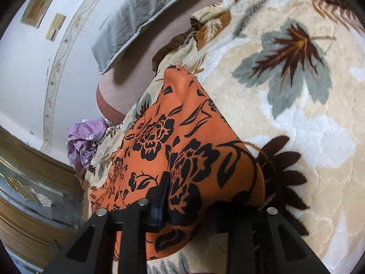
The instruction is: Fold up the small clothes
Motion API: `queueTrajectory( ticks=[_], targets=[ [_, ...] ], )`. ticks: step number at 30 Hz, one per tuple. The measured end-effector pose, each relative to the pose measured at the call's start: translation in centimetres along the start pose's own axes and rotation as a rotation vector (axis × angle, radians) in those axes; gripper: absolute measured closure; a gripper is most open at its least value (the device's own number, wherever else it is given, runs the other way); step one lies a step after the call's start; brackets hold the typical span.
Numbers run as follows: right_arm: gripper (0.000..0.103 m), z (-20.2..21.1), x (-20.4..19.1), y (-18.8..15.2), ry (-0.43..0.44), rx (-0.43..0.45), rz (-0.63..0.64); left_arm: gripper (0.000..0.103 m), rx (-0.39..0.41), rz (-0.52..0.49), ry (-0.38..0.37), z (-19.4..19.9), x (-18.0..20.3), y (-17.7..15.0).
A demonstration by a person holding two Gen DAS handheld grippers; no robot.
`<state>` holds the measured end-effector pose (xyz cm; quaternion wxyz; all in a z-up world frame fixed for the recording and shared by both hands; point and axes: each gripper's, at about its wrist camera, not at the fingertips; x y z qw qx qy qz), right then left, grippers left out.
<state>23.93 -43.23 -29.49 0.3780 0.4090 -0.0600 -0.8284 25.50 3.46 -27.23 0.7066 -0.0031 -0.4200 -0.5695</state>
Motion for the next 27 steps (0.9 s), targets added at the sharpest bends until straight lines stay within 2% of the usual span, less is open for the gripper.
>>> queueTrajectory(
  ticks=[2,9,10,13,15,20,24,27],
  targets=[
    [0.078,0.3,-0.5,-0.2,0.0,0.023,0.025,0.063,-0.002,0.022,-0.013,0.1,-0.4,0.1],
    [0.075,-0.5,0.5,0.0,0.009,-0.017,-0.033,0.061,-0.001,-0.005,-0.007,0.0,0.0,-0.1],
    [0.075,-0.5,0.4,-0.1,0.003,-0.009,-0.015,0.071,0.006,-0.014,-0.004,0.1,0.1,0.0],
    [0.08,0.3,-1.0,-0.4,-0.049,0.038,0.091,0.082,0.026,-0.038,-0.016,0.5,0.4,0.1],
    [0.088,1.4,-2.2,-0.8,-0.078,0.099,0.171,0.084,0.043,-0.067,-0.023,1.0,1.0,0.2],
    [0.091,5.4,-4.5,-2.4,-0.12,0.227,0.317,0.085,0.074,-0.128,-0.044,2.7,2.7,0.6],
    [0.094,8.1,-5.0,-3.9,-0.15,0.256,0.356,0.085,0.056,-0.123,-0.066,4.2,2.9,0.5],
    [0.094,10.3,-3.4,-5.0,-0.166,0.25,0.311,0.085,0.02,-0.085,-0.087,5.6,2.1,-0.3]
  ],
)
Point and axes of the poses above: each gripper's, at about its wrist camera, not at the fingertips, and z roughly against the way its jaws point, x to its right, y to its top, and after that the axes turned 9 degrees about -y, right-handed
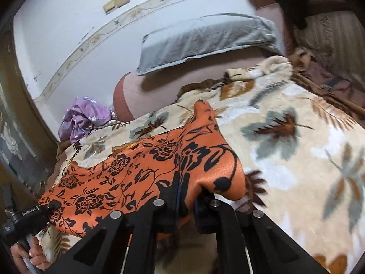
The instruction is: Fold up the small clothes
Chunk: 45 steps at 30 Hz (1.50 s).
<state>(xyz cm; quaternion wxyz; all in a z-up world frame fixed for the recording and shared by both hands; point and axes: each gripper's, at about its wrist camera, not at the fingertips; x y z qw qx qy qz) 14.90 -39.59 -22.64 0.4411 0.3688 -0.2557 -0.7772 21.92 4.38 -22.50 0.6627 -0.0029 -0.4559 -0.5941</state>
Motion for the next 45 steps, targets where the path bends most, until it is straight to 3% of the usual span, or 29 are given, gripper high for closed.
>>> queueTrajectory(
  ticks=[4,6,11,15,18,21,22,24,27,32,36,39,41,43,45],
  targets=[
    [0.094,1.8,1.8,-2.1,-0.015,-0.049,-0.024,0.085,-0.051,-0.002,0.025,1.4,-0.1,-1.6],
    [0.094,1.4,2.6,-3.1,0.006,-0.137,-0.043,0.084,-0.071,-0.002,0.054,1.5,-0.5,-1.9],
    [0.09,0.6,5.1,-4.3,0.033,-0.358,-0.172,0.077,-0.138,0.11,0.094,2.6,-2.9,-2.2],
    [0.09,3.7,6.0,-4.5,0.043,-0.378,-0.14,0.073,-0.112,0.09,0.173,5.4,-3.1,-3.3],
    [0.09,5.9,5.5,-4.3,0.08,-0.367,-0.093,0.072,-0.017,-0.02,0.283,7.6,-1.5,-3.5],
    [0.09,6.2,3.6,-3.4,0.144,-0.354,-0.093,0.067,0.079,-0.109,0.292,8.6,0.7,-3.2],
    [0.09,5.7,2.5,-3.1,0.164,-0.353,-0.084,0.057,0.096,-0.141,0.288,8.7,1.3,-3.3],
    [0.09,4.4,0.4,-2.8,0.177,-0.366,-0.052,0.048,0.103,-0.222,0.277,7.7,2.5,-3.8],
    [0.09,1.5,-2.8,-2.8,0.182,-0.394,0.004,0.048,0.044,-0.25,0.284,5.1,2.5,-3.8],
    [0.088,-4.4,-5.0,-5.1,0.099,-0.553,0.037,0.048,-0.156,-0.213,0.41,0.0,-0.3,-4.0],
    [0.088,-4.1,-6.4,-2.9,0.098,-0.513,0.068,0.045,-0.154,-0.285,0.443,-0.4,0.7,-4.4],
    [0.088,-5.2,-8.0,-0.5,0.092,-0.467,0.082,0.042,-0.158,-0.263,0.429,-0.5,0.4,-4.3],
    [0.088,-6.9,-8.8,0.6,0.082,-0.429,0.073,0.037,-0.159,-0.232,0.409,-0.4,0.2,-4.1],
    [0.088,-10.3,-9.5,0.8,0.035,-0.454,0.081,0.026,-0.166,-0.214,0.389,-0.5,0.0,-4.3],
    [0.088,-13.4,-9.6,0.1,0.01,-0.492,0.088,0.016,-0.185,-0.277,0.405,-1.3,0.8,-4.9]
  ],
)
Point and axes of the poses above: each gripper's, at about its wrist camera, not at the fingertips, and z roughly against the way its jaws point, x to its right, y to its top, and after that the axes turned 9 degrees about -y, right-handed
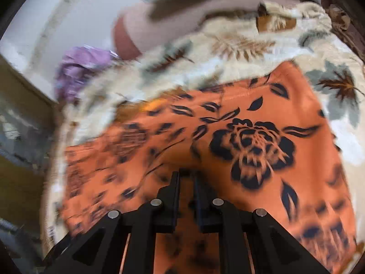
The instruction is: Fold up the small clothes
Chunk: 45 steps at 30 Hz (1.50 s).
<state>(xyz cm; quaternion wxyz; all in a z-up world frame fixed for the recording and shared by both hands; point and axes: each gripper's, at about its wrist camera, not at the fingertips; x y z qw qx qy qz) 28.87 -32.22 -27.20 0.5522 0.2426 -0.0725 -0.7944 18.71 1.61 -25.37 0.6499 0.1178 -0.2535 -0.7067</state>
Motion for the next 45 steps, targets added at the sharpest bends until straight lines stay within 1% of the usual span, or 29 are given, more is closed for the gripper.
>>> queueTrajectory(
  ticks=[1,2,3,5,6,8,10,11,13,14,15,16,19,22,26,29,32,35,37,38,39,40,42,43,45],
  targets=[
    [0.088,-0.7,0.3,0.3,0.032,0.02,-0.014,0.013,-0.011,-0.041,0.021,-0.4,0.7,-0.1],
    [0.088,-0.7,0.5,0.5,0.049,0.029,-0.035,0.012,-0.018,-0.079,0.05,-0.7,1.3,-0.3],
    [0.088,-0.5,0.8,0.6,0.066,0.011,-0.063,0.011,-0.011,-0.095,0.07,-0.8,1.7,-0.5],
    [0.088,0.3,1.6,0.4,0.109,-0.022,-0.105,0.01,-0.009,-0.084,0.071,-0.8,1.7,-0.5],
    [0.088,0.9,2.1,0.1,0.131,-0.024,-0.112,0.01,-0.01,-0.081,0.07,-0.8,1.7,-0.4],
    [0.088,3.0,3.2,-1.0,0.16,-0.002,-0.118,0.009,-0.01,-0.079,0.073,-0.8,1.7,-0.5],
    [0.087,5.5,5.0,-2.8,0.217,0.024,-0.136,0.009,-0.009,-0.076,0.077,-0.8,1.8,-0.5],
    [0.08,6.3,5.6,-3.6,0.231,0.031,-0.149,0.009,-0.01,-0.072,0.075,-0.7,1.7,-0.5],
    [0.049,8.6,7.9,-6.1,0.265,0.054,-0.217,0.009,-0.014,-0.062,0.07,-0.7,1.6,-0.4],
    [0.021,9.3,8.7,-7.0,0.284,0.073,-0.25,0.008,-0.013,-0.061,0.072,-0.7,1.6,-0.5],
    [0.019,10.5,10.1,-8.6,0.321,0.114,-0.307,0.008,-0.012,-0.06,0.073,-0.9,1.5,-0.4],
    [0.019,11.3,11.3,-10.0,0.351,0.129,-0.348,0.008,-0.008,-0.056,0.076,-0.9,1.5,-0.5],
    [0.019,12.1,13.6,-12.6,0.4,0.137,-0.44,0.007,0.009,-0.05,0.08,-0.8,1.5,-0.8],
    [0.019,11.3,15.5,-13.9,0.41,0.128,-0.531,0.007,0.03,-0.054,0.084,-0.7,1.6,-1.1],
    [0.019,9.4,17.0,-14.2,0.394,0.102,-0.621,0.006,0.042,-0.069,0.081,-0.4,1.6,-1.6],
    [0.019,7.9,17.2,-13.5,0.359,0.105,-0.646,0.006,0.014,-0.064,0.069,-0.2,1.6,-1.2],
    [0.02,7.1,17.2,-12.0,0.327,0.153,-0.649,0.006,0.027,-0.038,0.029,0.4,1.2,-0.8],
    [0.021,6.4,16.4,-10.5,0.3,0.183,-0.636,0.006,0.075,-0.012,0.016,1.3,0.7,-0.2],
    [0.025,5.7,16.1,-9.9,0.278,0.183,-0.621,0.006,0.114,-0.026,0.051,1.9,0.8,0.0],
    [0.031,5.3,15.9,-9.5,0.256,0.186,-0.614,0.006,0.131,-0.034,0.073,2.1,0.9,0.1],
    [0.037,5.2,15.7,-9.4,0.243,0.191,-0.611,0.006,0.14,-0.038,0.082,2.2,0.9,0.2],
    [0.04,5.0,15.5,-9.1,0.24,0.198,-0.603,0.006,0.147,-0.037,0.077,2.4,0.8,0.3],
    [0.069,4.8,15.2,-9.0,0.241,0.182,-0.579,0.006,0.154,-0.03,0.065,2.6,0.6,0.5],
    [0.069,4.9,14.9,-8.9,0.222,0.183,-0.565,0.006,0.156,-0.027,0.066,2.6,0.5,0.6],
    [0.076,5.7,14.3,-8.7,0.21,0.204,-0.533,0.006,0.162,-0.019,0.069,2.8,0.3,0.7]
  ],
)
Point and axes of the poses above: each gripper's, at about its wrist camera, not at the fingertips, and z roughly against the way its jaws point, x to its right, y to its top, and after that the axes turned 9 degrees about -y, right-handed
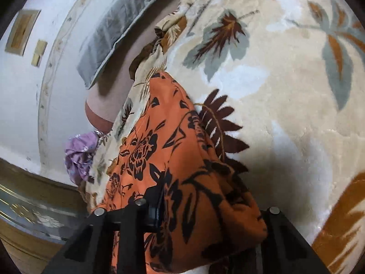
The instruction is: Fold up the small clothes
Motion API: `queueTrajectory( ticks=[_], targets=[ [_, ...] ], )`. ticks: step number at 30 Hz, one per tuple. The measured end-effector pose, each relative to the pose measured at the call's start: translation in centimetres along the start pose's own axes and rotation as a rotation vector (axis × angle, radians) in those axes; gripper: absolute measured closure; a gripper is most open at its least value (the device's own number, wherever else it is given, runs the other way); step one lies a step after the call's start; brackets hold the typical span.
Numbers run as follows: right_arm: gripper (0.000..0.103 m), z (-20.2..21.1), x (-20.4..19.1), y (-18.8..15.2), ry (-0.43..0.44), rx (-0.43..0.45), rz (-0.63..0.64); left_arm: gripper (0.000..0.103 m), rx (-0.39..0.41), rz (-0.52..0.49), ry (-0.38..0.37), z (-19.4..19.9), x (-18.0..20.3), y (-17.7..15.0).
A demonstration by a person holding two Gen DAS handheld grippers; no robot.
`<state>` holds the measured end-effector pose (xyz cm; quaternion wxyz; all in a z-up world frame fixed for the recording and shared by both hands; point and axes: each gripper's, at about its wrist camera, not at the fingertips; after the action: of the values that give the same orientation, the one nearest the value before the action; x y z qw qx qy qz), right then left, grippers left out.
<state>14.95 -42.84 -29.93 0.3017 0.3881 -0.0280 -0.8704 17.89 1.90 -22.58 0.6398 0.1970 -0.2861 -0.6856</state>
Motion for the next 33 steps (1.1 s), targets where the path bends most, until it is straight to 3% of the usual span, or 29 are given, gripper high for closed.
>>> queueTrajectory(
  ticks=[8,15,19,22,28,31,33],
  targets=[
    [0.081,4.3,-7.7,-0.5,0.021,0.08,0.239,0.006,0.006,0.049,0.006,0.4,-1.4,0.2],
    [0.081,5.6,-12.2,-1.7,0.022,0.097,0.33,0.006,-0.008,0.078,0.027,0.5,-2.9,-0.1],
    [0.081,4.0,-10.6,-1.8,-0.042,0.071,0.306,0.006,-0.022,0.088,0.035,0.4,-3.5,-0.4],
    [0.079,2.0,-7.6,-1.6,-0.092,-0.009,0.242,0.006,-0.04,0.074,0.035,0.1,-3.5,-0.6],
    [0.074,0.6,-3.3,-0.8,-0.074,-0.061,0.114,0.006,-0.087,0.047,0.046,-1.4,-2.9,-1.0],
    [0.047,0.0,-2.7,-0.6,-0.062,-0.098,0.097,0.006,-0.095,0.031,0.058,-2.0,-2.4,-1.1],
    [0.042,-0.2,-2.7,-0.8,-0.063,-0.08,0.114,0.006,-0.09,0.022,0.059,-2.0,-2.2,-1.1]
  ],
)
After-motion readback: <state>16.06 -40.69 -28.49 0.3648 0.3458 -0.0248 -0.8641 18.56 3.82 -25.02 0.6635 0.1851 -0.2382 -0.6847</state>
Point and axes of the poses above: each gripper's, at about its wrist camera, not at the fingertips, and z roughly against the way its jaws point, x to its right, y to its top, and after that the axes turned 9 degrees about -y, right-handed
